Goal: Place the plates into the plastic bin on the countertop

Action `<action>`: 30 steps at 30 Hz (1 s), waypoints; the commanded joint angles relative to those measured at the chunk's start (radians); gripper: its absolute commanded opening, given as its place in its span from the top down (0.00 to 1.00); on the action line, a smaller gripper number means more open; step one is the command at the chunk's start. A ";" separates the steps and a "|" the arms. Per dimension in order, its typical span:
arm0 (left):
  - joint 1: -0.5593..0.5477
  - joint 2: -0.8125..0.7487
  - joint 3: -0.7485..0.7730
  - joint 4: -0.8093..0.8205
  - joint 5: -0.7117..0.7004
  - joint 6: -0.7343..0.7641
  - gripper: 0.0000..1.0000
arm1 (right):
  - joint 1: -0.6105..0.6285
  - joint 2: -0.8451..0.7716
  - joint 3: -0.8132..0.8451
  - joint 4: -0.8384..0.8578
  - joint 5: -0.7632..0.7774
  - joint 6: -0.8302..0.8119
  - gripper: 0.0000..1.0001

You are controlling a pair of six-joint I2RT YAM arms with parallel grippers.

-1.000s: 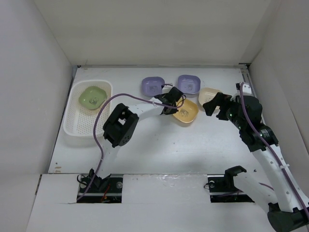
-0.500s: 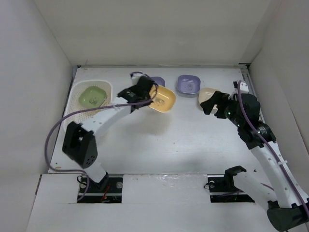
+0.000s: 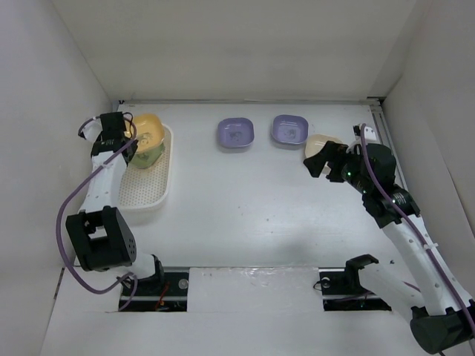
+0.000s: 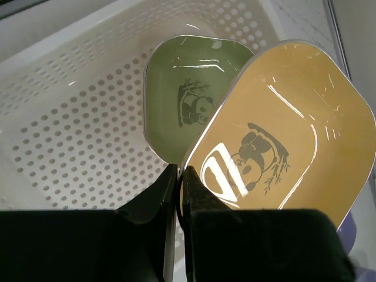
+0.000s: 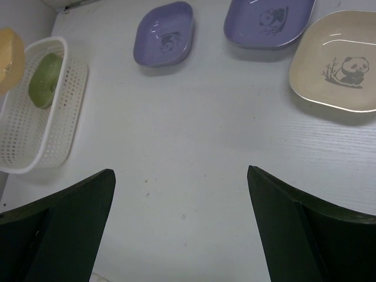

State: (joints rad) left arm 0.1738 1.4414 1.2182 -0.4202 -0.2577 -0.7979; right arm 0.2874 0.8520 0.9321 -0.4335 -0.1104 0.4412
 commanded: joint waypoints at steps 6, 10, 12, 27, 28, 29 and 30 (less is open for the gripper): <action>-0.007 0.005 -0.052 0.083 -0.037 -0.262 1.00 | -0.008 -0.005 -0.003 0.067 -0.018 -0.015 0.00; -0.007 0.062 -0.042 0.051 -0.074 -0.320 1.00 | -0.008 -0.005 -0.003 0.067 -0.028 -0.015 0.00; -0.007 0.083 -0.055 0.051 -0.074 -0.343 1.00 | -0.008 -0.005 -0.003 0.067 -0.028 -0.015 0.00; 0.003 0.146 -0.080 0.052 -0.132 -0.437 0.75 | -0.008 0.015 -0.021 0.076 -0.038 -0.015 0.00; 0.003 0.146 -0.080 0.052 -0.120 -0.437 0.69 | -0.008 0.015 -0.021 0.076 -0.038 -0.015 0.00; 0.003 0.146 -0.080 0.040 -0.120 -0.446 0.65 | -0.008 0.015 -0.021 0.076 -0.038 -0.015 0.00; 0.003 0.146 -0.080 0.040 -0.120 -0.446 0.60 | -0.008 0.015 -0.021 0.076 -0.038 -0.015 0.00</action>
State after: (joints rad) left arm 0.1719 1.5906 1.1446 -0.3672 -0.3447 -1.2011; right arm 0.2874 0.8715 0.9058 -0.4156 -0.1390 0.4408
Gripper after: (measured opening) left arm 0.377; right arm 0.999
